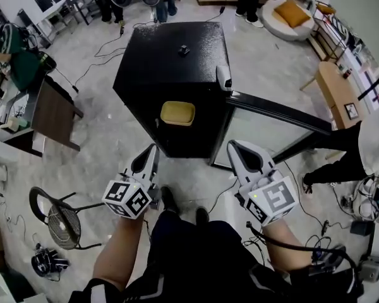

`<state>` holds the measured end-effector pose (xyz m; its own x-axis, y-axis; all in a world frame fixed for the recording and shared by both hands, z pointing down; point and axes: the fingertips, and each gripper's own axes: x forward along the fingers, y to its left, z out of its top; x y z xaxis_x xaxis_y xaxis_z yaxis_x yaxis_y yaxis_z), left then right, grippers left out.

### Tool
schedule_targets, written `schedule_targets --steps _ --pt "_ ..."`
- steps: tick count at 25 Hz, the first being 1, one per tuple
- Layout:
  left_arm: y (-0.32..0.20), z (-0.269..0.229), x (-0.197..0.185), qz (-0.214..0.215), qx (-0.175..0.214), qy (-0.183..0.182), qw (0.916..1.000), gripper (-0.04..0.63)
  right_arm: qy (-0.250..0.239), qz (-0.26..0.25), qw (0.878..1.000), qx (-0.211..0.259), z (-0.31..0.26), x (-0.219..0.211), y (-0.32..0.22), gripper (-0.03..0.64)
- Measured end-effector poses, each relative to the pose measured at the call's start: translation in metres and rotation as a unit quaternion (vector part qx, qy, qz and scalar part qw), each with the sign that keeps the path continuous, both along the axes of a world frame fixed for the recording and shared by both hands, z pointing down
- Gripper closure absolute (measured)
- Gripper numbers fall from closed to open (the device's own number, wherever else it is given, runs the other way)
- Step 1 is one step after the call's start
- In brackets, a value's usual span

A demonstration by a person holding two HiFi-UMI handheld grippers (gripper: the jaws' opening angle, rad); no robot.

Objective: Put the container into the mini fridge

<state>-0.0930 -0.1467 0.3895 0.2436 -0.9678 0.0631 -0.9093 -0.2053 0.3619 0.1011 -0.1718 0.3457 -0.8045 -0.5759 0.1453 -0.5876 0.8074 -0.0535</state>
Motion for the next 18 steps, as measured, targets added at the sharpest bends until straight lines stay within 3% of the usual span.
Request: schedule_targets --steps 4,9,12,18 --pt "0.022 -0.032 -0.003 -0.013 0.015 -0.032 0.9993 0.586 -0.009 -0.009 1.0 0.008 -0.01 -0.007 0.0 0.601" --pt "0.042 -0.06 -0.029 -0.072 0.043 -0.05 0.9952 0.586 -0.003 -0.018 1.0 0.025 -0.017 -0.019 0.0 0.601" --pt "0.054 -0.072 -0.034 -0.071 0.049 -0.08 0.9931 0.588 -0.002 -0.018 0.999 0.029 -0.023 -0.026 0.0 0.601" --pt "0.068 -0.087 -0.05 -0.061 0.054 -0.102 0.9914 0.588 -0.009 0.015 0.999 0.041 -0.041 -0.037 -0.001 0.601"
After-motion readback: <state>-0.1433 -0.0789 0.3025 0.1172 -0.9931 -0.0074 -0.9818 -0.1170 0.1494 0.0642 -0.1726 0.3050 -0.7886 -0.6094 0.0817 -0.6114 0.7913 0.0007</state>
